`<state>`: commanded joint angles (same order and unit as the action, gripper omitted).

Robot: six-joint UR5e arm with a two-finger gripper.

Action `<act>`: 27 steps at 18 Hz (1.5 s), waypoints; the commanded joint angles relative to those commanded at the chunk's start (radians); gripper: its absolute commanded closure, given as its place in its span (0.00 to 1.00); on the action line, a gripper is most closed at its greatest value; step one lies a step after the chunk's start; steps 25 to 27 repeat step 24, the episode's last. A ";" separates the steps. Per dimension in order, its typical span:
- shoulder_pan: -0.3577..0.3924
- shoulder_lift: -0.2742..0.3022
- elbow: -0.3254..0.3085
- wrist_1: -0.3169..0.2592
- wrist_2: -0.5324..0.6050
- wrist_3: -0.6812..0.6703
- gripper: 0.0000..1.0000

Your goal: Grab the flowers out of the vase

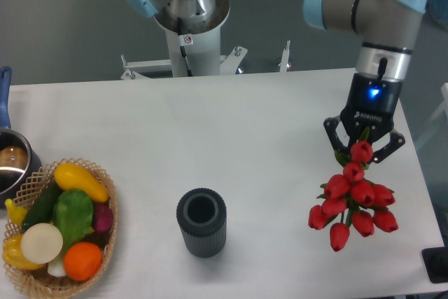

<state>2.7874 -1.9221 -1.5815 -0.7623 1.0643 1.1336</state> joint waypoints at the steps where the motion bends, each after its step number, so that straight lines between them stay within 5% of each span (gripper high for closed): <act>1: -0.012 -0.002 -0.003 0.000 0.032 0.014 0.88; 12: -0.048 -0.041 -0.018 -0.055 0.255 0.037 0.87; 16: -0.065 -0.067 0.031 -0.087 0.359 0.034 0.85; 22: -0.088 -0.110 0.161 -0.271 0.465 0.048 0.85; 27: -0.098 -0.120 0.169 -0.279 0.512 0.054 0.85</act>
